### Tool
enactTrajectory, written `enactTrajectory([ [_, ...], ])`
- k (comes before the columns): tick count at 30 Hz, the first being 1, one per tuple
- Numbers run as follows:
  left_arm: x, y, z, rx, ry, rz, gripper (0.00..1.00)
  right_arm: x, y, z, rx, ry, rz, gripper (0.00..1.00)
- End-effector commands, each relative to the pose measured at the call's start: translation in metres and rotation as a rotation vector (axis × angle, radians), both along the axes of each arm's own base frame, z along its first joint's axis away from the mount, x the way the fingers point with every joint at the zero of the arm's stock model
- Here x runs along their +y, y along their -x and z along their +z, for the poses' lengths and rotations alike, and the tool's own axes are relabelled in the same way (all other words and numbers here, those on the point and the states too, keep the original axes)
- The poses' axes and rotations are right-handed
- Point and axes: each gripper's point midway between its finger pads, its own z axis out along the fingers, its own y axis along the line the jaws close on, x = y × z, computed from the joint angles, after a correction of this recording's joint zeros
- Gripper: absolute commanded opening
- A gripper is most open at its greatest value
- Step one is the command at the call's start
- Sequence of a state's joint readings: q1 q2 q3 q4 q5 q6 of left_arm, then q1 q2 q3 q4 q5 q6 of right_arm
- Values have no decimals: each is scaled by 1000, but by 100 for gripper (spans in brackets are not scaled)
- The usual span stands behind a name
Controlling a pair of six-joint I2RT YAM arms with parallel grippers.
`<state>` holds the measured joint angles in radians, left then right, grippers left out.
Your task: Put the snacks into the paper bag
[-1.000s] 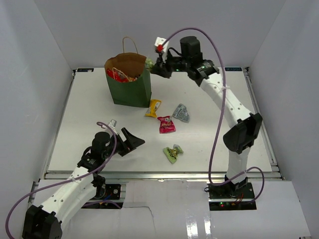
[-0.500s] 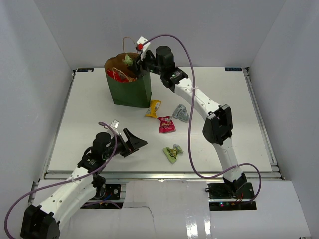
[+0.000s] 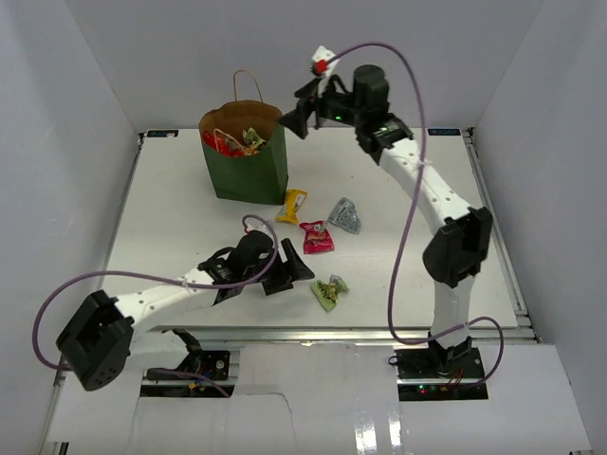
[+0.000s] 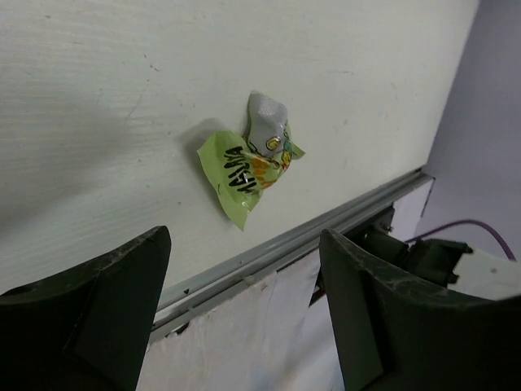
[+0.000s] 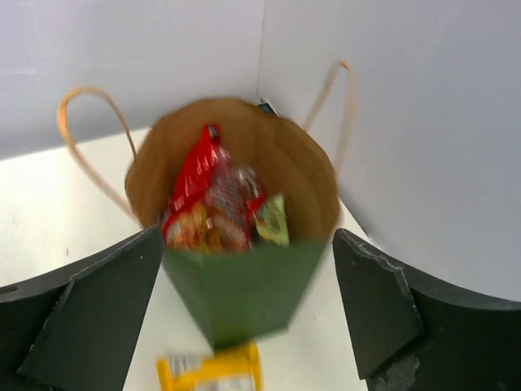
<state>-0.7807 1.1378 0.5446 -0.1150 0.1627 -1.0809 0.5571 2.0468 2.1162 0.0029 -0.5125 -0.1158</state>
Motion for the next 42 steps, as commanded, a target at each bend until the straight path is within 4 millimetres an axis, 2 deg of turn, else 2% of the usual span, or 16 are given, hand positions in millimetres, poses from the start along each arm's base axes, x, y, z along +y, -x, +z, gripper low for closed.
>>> enactTrajectory([
  [1,-5,-11,-10,78,-132,83,83,-74,46,13,40,57,123,90],
  [2,-15,-19,3,66,-151,99,84,-87,50,-9,80,109,111,90],
  [3,-9,-17,-16,118,-245,105,84,-113,57,-26,87,190,74,90],
  [4,-13,-18,-17,122,-266,94,84,-128,66,-79,189,261,61,90],
  [5,-17,-19,-17,116,-285,74,84,-143,73,-101,224,301,45,90],
  [7,-32,-27,-13,96,-300,33,85,-183,91,-123,268,331,-4,90],
  [8,-37,-28,-13,75,-313,2,85,-198,109,-160,363,348,-2,90],
  [9,-47,-35,-2,0,-329,-69,86,-216,119,-157,361,326,-19,90],
  [10,-51,-38,-12,-17,-370,-120,87,-226,127,-166,372,331,-27,90],
  [11,-57,-37,-12,-55,-390,-179,87,-234,143,-189,433,342,-27,90],
  [15,-76,-37,-16,-328,-506,-523,87,-255,166,-201,443,344,-58,90],
  [23,-92,-14,-34,-462,-489,-911,80,-266,169,-194,430,323,-95,90],
  [26,-92,-16,-46,-452,-521,-922,77,-268,168,-195,440,317,-101,90],
  [33,-91,-27,-77,-404,-654,-854,56,-266,163,-192,448,302,-89,90],
  [40,-94,-27,-53,-437,-607,-785,15,-266,160,-193,452,305,-85,90],
  [42,-94,-26,-45,-450,-586,-765,10,-266,160,-194,453,305,-85,90],
])
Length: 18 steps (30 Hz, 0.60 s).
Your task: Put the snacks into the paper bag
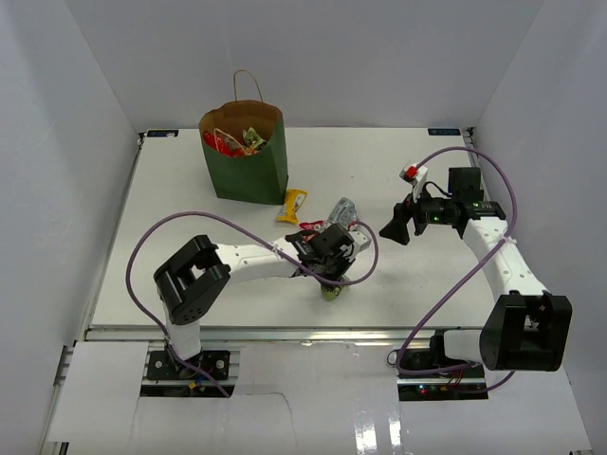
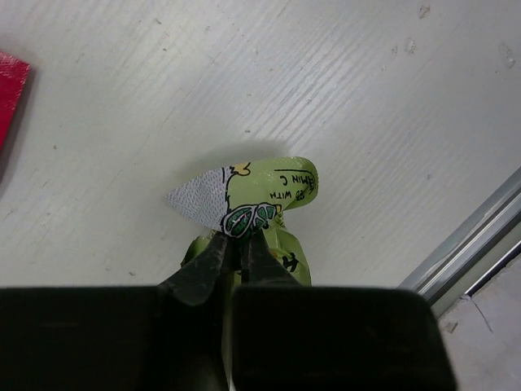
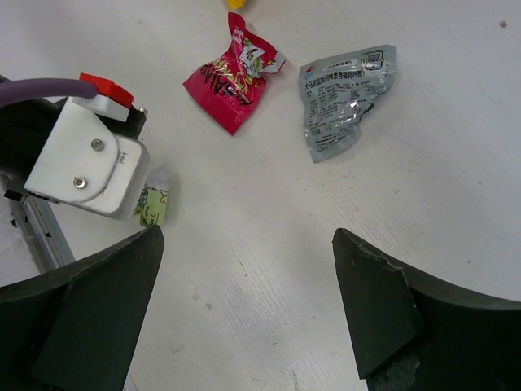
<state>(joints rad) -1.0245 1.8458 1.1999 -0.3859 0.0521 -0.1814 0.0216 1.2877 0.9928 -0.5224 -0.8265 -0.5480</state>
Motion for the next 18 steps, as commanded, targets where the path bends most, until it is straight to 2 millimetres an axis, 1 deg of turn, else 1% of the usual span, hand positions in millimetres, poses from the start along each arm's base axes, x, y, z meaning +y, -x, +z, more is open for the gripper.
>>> enactTrajectory([
  [1,8,-1,20,-31,40,57,7,3,-7,18,-52,-23,19,90],
  [2,9,-2,31,-40,69,70,5,3,-8,17,-53,-20,18,90],
  [4,7,-2,47,-46,132,104,3,3,-7,16,-51,-18,19,90],
  [5,13,-4,49,-63,137,136,2,3,-7,16,-51,-18,19,90],
  [6,15,-12,72,-86,207,184,0,2,-8,15,-50,-18,20,90],
  [8,21,-22,96,-116,277,243,0,3,-8,15,-49,-22,25,90],
  [9,26,-29,120,-142,338,276,0,3,-9,15,-44,-26,26,90],
  [10,37,-46,135,-157,377,333,0,5,-9,16,-43,-32,30,90],
  [11,42,-55,150,-158,421,369,0,6,-9,16,-40,-39,36,90],
  [12,42,-63,176,-158,497,364,0,7,-10,14,-27,-43,38,91],
  [13,48,-72,200,-181,555,381,0,8,-11,14,-21,-48,38,90],
  [14,62,-94,220,-212,602,438,0,11,-12,15,-21,-48,44,90],
  [15,67,-107,252,-254,663,455,0,12,-13,12,-10,-48,47,90],
  [16,73,-118,270,-282,693,478,0,15,-14,12,-8,-44,52,90],
  [17,90,-139,285,-320,713,530,0,18,-15,12,-9,-35,57,90],
  [18,98,-150,300,-336,736,564,0,21,-16,10,-4,-29,62,91],
])
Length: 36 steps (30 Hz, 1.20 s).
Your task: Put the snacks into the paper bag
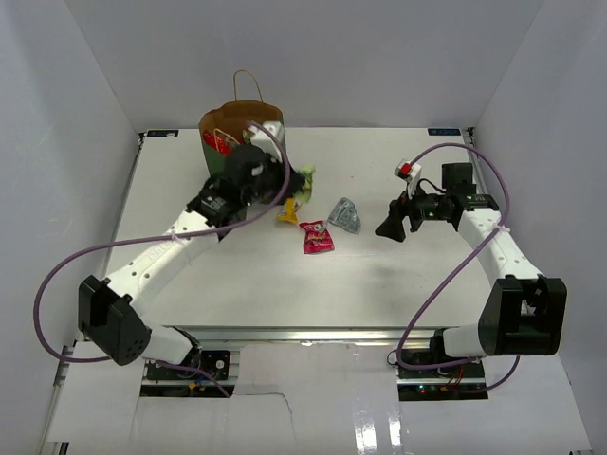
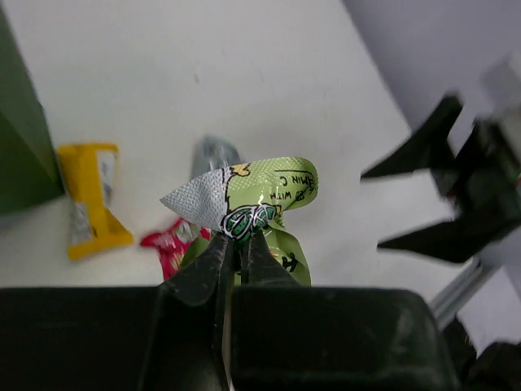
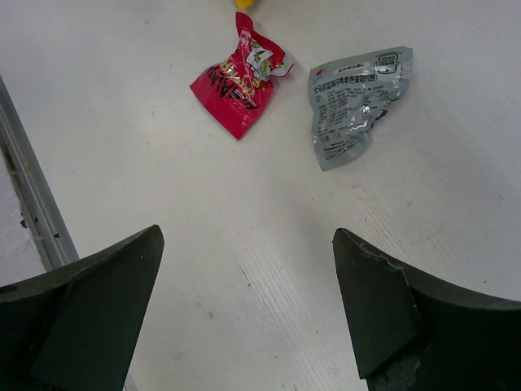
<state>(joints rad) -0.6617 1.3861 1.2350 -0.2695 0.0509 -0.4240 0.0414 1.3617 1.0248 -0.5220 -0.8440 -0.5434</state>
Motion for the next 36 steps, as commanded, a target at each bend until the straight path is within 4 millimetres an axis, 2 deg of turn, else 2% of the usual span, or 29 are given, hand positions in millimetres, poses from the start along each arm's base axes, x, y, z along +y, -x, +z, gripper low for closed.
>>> enactTrajectory([
  [1,33,-51,95,-137,176,133,0,14,-10,18,-47,-14,37,90],
  [3,48,-74,113,-157,196,179,0,19,-10,19,-46,-16,49,90],
  [4,64,-89,139,-204,217,216,0,22,-10,19,-43,-17,54,91],
  [5,66,-107,130,-182,202,234,0,25,-8,19,-38,-19,62,91],
  [7,84,-131,130,-172,188,284,0,27,-9,18,-41,-17,68,91],
  [8,86,-146,127,-157,178,300,0,29,-9,17,-42,-8,69,91],
  [10,96,-162,122,-142,158,336,0,31,-12,17,-52,4,71,91],
  [11,107,-170,125,-144,147,373,0,32,-15,15,-61,36,60,92],
  [12,111,-181,111,-118,126,390,0,33,-19,13,-58,52,39,92],
  [13,118,-187,108,-116,116,413,0,34,-28,17,-85,70,16,93],
  [15,125,-193,103,-115,92,430,6,38,-40,13,-99,136,-28,94],
  [17,129,-200,93,-101,63,437,17,43,-58,19,-121,181,-113,94],
  [18,131,-201,96,-108,59,442,22,46,-65,13,-100,198,-143,94],
  [19,131,-203,94,-104,54,445,33,49,-70,11,-46,192,-209,94],
  [21,134,-203,99,-119,49,446,47,56,-85,9,11,206,-277,94],
  [22,134,-203,102,-126,49,445,58,60,-86,6,74,185,-323,94],
  [26,136,-197,125,-178,54,439,76,66,-96,-12,219,158,-462,94],
  [28,138,-191,138,-210,50,428,79,71,-96,-16,252,146,-477,94],
  [29,139,-183,152,-238,56,420,82,75,-94,-20,285,133,-480,94],
  [31,137,-171,161,-267,45,378,84,81,-92,-24,316,120,-477,95],
  [32,138,-155,180,-309,58,363,85,84,-91,-28,335,117,-469,96],
  [33,140,-145,186,-326,58,353,86,87,-90,-31,341,122,-463,97],
  [34,142,-136,191,-347,53,341,87,90,-88,-34,344,131,-457,98],
  [35,141,-128,179,-333,45,328,87,89,-89,-41,348,149,-467,98],
  [36,149,-101,203,-390,69,329,90,90,-89,-45,358,154,-472,99],
])
